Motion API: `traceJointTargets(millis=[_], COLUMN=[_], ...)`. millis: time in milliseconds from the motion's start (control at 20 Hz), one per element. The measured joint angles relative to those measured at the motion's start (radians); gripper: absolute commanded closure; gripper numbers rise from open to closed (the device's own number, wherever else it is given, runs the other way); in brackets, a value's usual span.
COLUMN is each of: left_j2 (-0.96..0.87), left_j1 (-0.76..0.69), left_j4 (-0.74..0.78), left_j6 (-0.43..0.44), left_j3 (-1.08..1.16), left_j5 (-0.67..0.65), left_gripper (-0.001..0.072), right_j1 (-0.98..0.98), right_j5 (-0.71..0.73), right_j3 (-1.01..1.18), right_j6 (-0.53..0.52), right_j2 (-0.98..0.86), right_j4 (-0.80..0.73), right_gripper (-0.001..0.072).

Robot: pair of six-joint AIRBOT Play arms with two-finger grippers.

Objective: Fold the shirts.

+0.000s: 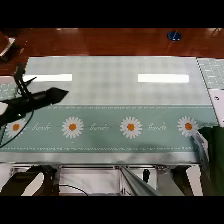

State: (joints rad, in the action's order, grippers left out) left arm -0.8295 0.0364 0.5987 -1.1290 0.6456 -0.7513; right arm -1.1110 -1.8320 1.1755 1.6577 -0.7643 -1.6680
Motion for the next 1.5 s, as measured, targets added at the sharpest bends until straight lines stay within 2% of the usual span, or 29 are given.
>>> traceJointTargets(millis=[100,200,350,450,600,700,800,1000,1500], left_j2=[-0.024,-0.065,-0.144,-0.183,-0.237,-0.266,-0.281,-0.294,-0.299], left_j1=[0.029,0.032,-0.031,-0.109,-0.212,-0.233,-0.234,-0.227,-0.225], left_j4=[0.0,0.0,0.021,0.137,0.467,0.623,0.718,0.801,0.842], left_j6=[-0.003,-0.004,-0.009,-0.057,-0.223,-0.307,-0.356,-0.399,-0.42], left_j3=[0.098,0.232,0.423,0.486,0.48,0.466,0.458,0.452,0.451], left_j5=[-0.003,-0.023,-0.091,-0.128,-0.141,-0.155,-0.176,-0.193,-0.202], left_gripper=[0.069,0.0691,0.0691,0.0691,0.069,0.069,0.069,0.069,0.069], right_j1=[0.041,0.17,0.523,0.784,1.118,1.246,1.315,1.37,1.39], right_j5=[0.064,0.191,0.421,0.516,0.571,0.558,0.539,0.517,0.497], right_j3=[0.089,0.146,0.186,0.196,0.204,0.206,0.208,0.209,0.209], right_j6=[0.012,0.02,0.016,0.019,0.065,0.116,0.155,0.195,0.213], right_j2=[-0.067,-0.113,-0.177,-0.241,-0.382,-0.472,-0.533,-0.58,-0.598], right_j4=[0.216,0.415,0.526,0.492,0.312,0.176,0.083,-0.001,-0.027], right_gripper=[0.0691,0.0691,0.0691,0.0691,0.0691,0.0691,0.0691,0.069,0.0691])
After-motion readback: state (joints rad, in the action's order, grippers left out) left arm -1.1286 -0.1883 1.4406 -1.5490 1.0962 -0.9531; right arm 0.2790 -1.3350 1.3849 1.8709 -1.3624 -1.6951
